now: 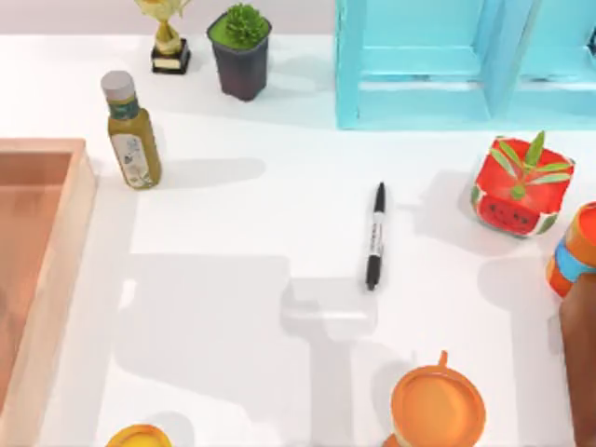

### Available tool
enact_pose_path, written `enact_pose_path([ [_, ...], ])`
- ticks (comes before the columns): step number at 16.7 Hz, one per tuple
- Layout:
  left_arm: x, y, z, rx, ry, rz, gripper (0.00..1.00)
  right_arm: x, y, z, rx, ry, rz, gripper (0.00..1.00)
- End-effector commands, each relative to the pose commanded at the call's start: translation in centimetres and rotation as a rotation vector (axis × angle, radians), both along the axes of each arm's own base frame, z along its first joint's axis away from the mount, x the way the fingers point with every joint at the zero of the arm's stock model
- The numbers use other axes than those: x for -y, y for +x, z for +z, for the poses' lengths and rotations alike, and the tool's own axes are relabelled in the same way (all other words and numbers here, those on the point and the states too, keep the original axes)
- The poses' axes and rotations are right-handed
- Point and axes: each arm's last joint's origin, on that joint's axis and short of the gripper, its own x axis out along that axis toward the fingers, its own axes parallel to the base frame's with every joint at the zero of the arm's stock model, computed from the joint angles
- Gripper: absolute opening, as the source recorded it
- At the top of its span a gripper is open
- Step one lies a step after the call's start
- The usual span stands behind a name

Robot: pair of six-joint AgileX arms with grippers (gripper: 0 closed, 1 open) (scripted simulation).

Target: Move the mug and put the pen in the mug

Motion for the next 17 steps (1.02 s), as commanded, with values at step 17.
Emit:
enact_pose_path([
  [17,-0.7,1.8,-8.3,-0.05,-0.009,-0.001,1.0,0.0,0.0,0.0,0.0,0.0,0.0,1.0],
])
